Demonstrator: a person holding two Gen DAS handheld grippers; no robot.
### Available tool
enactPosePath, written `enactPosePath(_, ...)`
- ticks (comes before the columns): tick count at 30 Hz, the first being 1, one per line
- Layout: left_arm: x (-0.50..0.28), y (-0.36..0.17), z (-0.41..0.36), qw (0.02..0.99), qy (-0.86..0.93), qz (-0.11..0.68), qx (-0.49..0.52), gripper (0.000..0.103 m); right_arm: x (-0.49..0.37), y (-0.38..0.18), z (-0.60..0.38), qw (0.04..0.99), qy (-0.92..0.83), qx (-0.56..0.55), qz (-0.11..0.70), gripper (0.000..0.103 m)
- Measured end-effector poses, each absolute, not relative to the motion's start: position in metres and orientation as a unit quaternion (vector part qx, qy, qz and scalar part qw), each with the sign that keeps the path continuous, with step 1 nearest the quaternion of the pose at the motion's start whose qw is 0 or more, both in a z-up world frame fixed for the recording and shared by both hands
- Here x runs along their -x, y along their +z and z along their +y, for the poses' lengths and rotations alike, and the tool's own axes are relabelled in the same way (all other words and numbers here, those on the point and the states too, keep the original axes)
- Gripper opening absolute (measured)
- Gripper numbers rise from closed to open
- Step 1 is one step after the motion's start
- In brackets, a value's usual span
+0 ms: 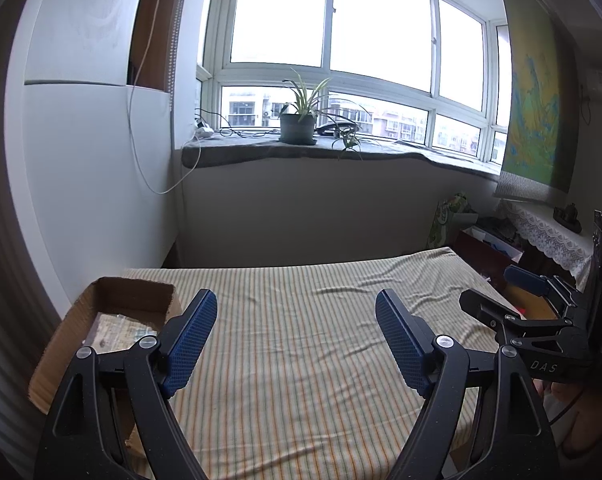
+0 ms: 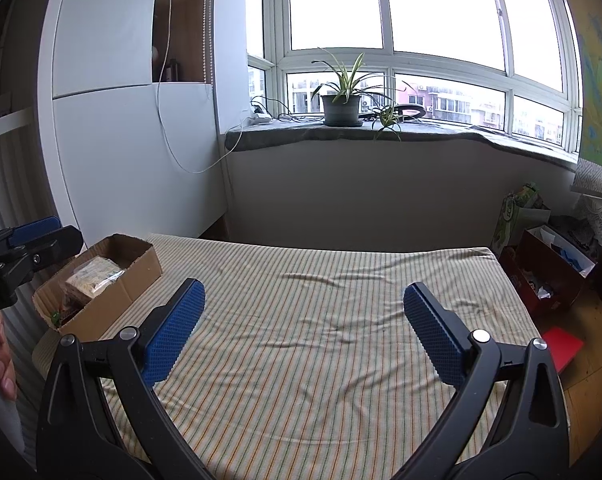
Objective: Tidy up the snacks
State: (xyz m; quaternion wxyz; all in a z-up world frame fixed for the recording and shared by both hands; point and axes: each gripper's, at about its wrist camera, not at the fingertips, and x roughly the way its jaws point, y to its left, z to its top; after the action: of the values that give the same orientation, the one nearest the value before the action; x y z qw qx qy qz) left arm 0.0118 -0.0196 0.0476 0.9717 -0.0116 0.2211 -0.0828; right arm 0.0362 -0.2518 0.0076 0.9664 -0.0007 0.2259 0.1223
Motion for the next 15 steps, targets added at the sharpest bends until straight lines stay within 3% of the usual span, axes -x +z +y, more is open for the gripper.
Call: enactPosePath(15, -0.0137, 0.047, -0.0162, 0.972, -0.08, 0.221, 0.015, 0.082, -0.0379, 0.0058, -0.2485, 0.965, 0.125, 0.006, 0.23, 0.101)
